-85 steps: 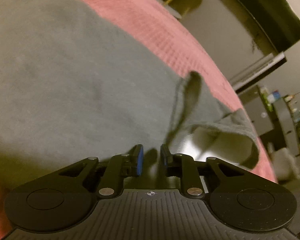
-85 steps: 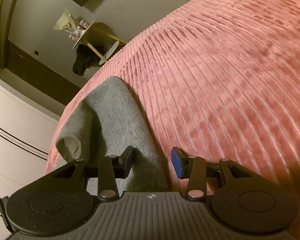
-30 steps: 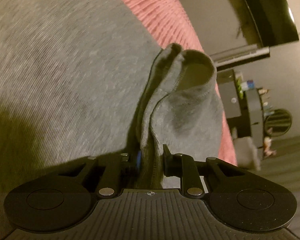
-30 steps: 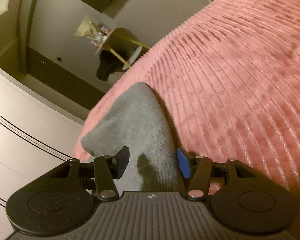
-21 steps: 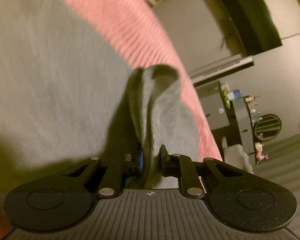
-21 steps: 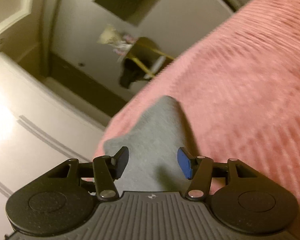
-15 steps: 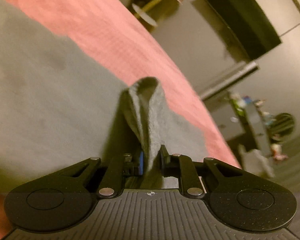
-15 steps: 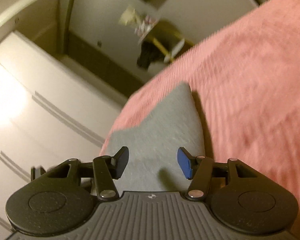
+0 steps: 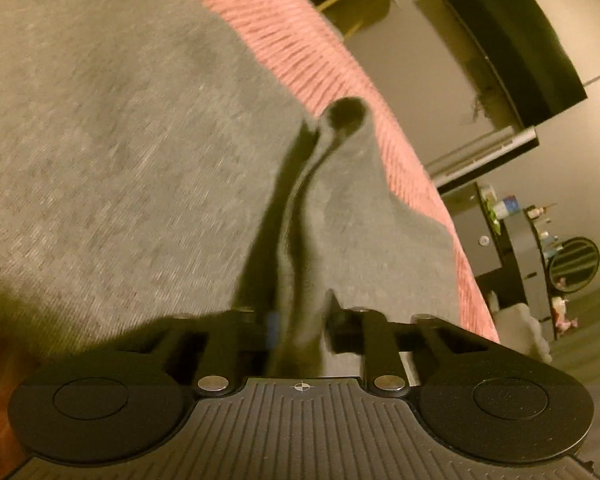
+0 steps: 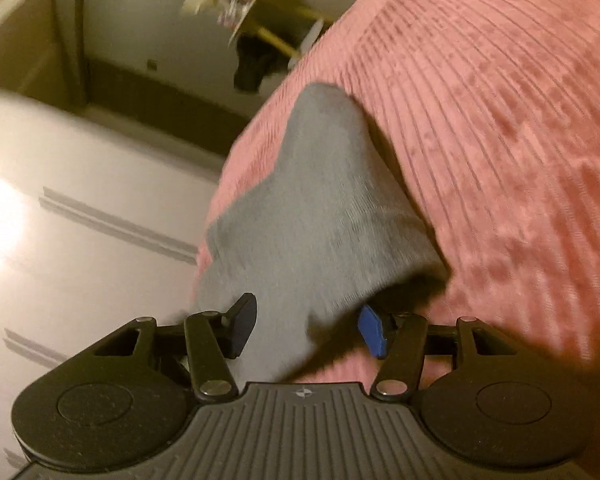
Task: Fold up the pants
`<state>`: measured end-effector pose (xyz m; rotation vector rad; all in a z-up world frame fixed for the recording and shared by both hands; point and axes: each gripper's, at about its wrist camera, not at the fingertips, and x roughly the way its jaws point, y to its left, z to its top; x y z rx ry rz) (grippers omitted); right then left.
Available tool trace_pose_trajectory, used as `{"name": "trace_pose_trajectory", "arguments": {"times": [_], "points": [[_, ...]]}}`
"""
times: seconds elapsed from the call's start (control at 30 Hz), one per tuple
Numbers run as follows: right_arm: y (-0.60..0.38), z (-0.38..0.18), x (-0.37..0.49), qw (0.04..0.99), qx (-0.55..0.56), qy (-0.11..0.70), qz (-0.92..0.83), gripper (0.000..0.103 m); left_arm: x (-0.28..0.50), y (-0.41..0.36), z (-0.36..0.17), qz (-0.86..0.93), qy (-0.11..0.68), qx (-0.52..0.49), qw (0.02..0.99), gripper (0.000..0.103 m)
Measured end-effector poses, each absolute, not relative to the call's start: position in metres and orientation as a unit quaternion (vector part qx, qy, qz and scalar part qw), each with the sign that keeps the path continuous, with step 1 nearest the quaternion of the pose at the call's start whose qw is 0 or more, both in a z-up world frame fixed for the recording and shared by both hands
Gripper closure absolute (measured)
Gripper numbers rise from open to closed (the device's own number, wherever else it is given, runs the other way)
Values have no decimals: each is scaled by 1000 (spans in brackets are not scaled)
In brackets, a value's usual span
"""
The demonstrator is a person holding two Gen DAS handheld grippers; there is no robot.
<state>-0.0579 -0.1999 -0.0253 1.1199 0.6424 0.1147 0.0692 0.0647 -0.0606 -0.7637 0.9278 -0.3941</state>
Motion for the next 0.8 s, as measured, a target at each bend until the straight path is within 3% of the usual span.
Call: {"name": "trace_pose_trajectory", "arguments": {"times": [0.13,0.2,0.3,0.57,0.7,0.8], "points": [[-195,-47,-48,756,585,293,8,83,70,73,-71,-192,426,-395,790,86],[-195,-62,-50,727,622,292,-19,91,70,77,-76,-197,421,-418,781,87],[-194,-70,-53,703,651,286,-30,93,67,78,-77,-200,412,-420,784,88],[-160,-30,-37,786,533,314,1,94,44,98,-36,-195,307,-380,851,88],[-142,-26,-23,802,485,349,9,85,39,116,-31,-134,303,-347,878,86],[-134,-28,-16,796,469,382,8,83,39,118,-33,-97,319,-313,889,79]]}}
